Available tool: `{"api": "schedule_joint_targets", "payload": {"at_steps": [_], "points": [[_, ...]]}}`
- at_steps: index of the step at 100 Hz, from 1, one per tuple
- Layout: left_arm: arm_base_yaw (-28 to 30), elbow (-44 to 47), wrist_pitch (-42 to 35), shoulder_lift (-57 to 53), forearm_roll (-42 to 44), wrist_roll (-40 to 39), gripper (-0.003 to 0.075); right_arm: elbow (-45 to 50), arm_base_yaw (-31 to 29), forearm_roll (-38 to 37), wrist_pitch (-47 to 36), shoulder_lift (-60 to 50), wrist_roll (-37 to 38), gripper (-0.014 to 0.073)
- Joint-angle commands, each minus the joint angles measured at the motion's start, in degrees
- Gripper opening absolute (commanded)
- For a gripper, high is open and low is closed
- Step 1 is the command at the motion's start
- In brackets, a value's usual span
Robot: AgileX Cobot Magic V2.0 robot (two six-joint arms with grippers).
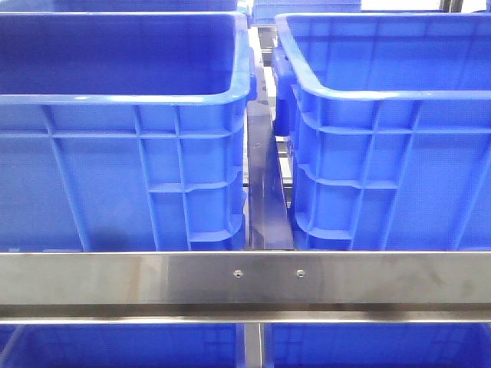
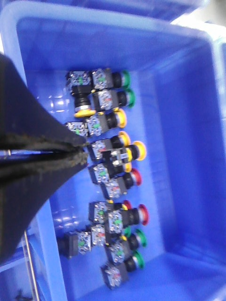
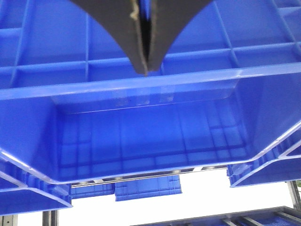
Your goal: Pick red and yellow buttons and place in box
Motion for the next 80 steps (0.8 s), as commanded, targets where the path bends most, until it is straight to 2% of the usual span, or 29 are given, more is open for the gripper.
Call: {"api": "schedule_joint_targets", "payload": {"at_steps": [1, 25, 35, 44, 66, 73, 80], "points": [[-0.34, -2.63, -3.30, 2.76, -0.63, -0.32, -0.0019, -1.08, 0.05, -0.46, -4.85, -1.44, -0.16, -0.0068], [-0.34, -2.76, -4.12, 6.29, -0.63, -0.32, -0.0018, -1.08, 0.05, -0.46, -4.85, -1.44, -0.16, -0.0068], [-0.34, -2.76, -3.89, 7.16, -0.63, -0.32, 0.0015, -1.08, 0.05, -0.46, -4.85, -1.44, -0.16, -0.0068], [-0.34, -2.76, -3.89, 7.40, -0.63, -0.32, 0.0120, -1.08, 0.05, -0.46, -4.85, -1.44, -0.16, -0.0068], [-0.34, -2.76, -3.89, 7.40, -0.53, -0.32, 0.0488, -1.08, 0.05, -0.46, -4.85, -1.44, -0.16, -0.0068], [-0.34, -2.76, -4.12, 7.40, -0.53, -0.32, 0.0533, -1.08, 0.05, -0.46, -4.85, -1.44, -0.16, -0.0068], [-0.34, -2.76, -4.26, 7.40, -0.53, -0.32, 0.0536, -1.08, 0.05, -0.46, -4.85, -1.44, -0.16, -0.0068]]}}
